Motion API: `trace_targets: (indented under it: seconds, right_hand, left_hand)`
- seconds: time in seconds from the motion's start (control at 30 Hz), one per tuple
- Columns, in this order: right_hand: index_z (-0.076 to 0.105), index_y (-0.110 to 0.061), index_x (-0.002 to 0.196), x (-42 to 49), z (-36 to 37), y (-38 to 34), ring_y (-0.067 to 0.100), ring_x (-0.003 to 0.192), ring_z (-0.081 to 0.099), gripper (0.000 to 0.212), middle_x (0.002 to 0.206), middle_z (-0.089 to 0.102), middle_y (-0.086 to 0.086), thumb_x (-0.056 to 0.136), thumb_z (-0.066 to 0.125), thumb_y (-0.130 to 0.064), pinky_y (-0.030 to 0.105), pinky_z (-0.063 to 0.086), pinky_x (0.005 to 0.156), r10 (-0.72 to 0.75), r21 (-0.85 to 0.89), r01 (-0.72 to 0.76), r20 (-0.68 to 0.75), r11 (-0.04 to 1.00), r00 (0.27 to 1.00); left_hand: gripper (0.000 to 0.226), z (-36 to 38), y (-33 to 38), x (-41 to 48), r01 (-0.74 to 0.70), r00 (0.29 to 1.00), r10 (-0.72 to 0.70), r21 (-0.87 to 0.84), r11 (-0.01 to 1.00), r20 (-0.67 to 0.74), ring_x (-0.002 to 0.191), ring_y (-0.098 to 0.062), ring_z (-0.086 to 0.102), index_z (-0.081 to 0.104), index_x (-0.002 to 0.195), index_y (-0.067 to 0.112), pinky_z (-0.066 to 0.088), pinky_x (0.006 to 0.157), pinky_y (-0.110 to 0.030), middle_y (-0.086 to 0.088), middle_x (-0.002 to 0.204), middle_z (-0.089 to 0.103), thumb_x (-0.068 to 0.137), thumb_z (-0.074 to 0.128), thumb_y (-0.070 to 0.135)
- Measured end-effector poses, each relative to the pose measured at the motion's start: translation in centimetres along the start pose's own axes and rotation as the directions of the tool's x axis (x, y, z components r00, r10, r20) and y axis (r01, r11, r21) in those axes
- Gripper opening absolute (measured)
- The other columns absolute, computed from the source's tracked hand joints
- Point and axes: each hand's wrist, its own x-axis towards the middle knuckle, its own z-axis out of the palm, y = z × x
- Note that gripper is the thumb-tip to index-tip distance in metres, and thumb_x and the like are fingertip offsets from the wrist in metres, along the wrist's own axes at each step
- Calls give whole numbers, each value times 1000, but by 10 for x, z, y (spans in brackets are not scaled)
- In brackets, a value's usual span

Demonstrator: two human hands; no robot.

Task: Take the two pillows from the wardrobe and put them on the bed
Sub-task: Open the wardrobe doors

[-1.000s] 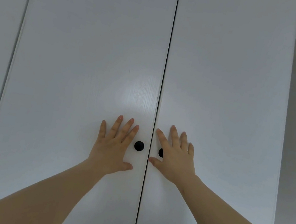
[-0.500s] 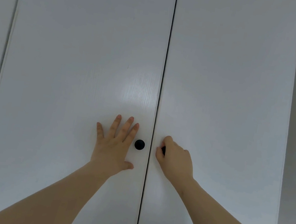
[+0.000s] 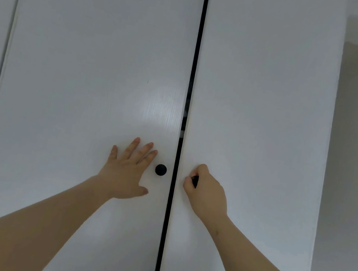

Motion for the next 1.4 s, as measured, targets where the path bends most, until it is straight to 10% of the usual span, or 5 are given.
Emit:
trace_targets:
  seconds: [0.07,0.2,0.73,1.17,1.4]
  right_hand:
    - [46,-10,87,-11,-13,-4,22,63,51,13,60,45,-9,90,48,-23,31,39,62,25,47,-25,-9,999,1000]
    - [48,-14,83,-38,-43,-11,14,59,49,9,61,49,-10,87,52,-22,29,43,59,73,150,-63,-63,987,995]
    - [38,-15,59,-128,-216,14,10,53,33,24,54,36,-9,82,46,-19,24,29,56,302,444,-219,-126,869,945]
    - [63,-13,77,-171,-321,67,22,67,58,25,76,64,7,91,42,-16,28,48,63,683,603,-486,-139,633,717]
    - [48,-8,78,-195,-343,74,14,50,33,15,54,40,-3,89,39,-9,26,32,54,725,529,-515,-342,674,597]
  left_hand:
    - [77,-11,12,-5,30,994,-57,-289,957,-88,145,-20,-1,1,148,27,7,117,-51,3,159,-2,91,48,44]
    - [37,-31,48,-26,-20,948,-269,-872,488,-172,122,-16,47,45,133,23,33,101,-28,0,135,52,96,45,18]
    - [30,-66,218,-81,-3,990,135,-943,-332,-51,74,-9,70,70,79,24,51,69,-27,2,85,72,91,52,3]
    - [18,-94,345,-109,62,895,431,-926,-371,-113,74,-11,66,64,85,17,51,70,-24,0,87,66,90,53,4]
    - [19,-96,375,-123,84,866,489,-936,-342,-101,79,-14,66,65,85,17,51,74,-27,-3,90,67,91,53,4]
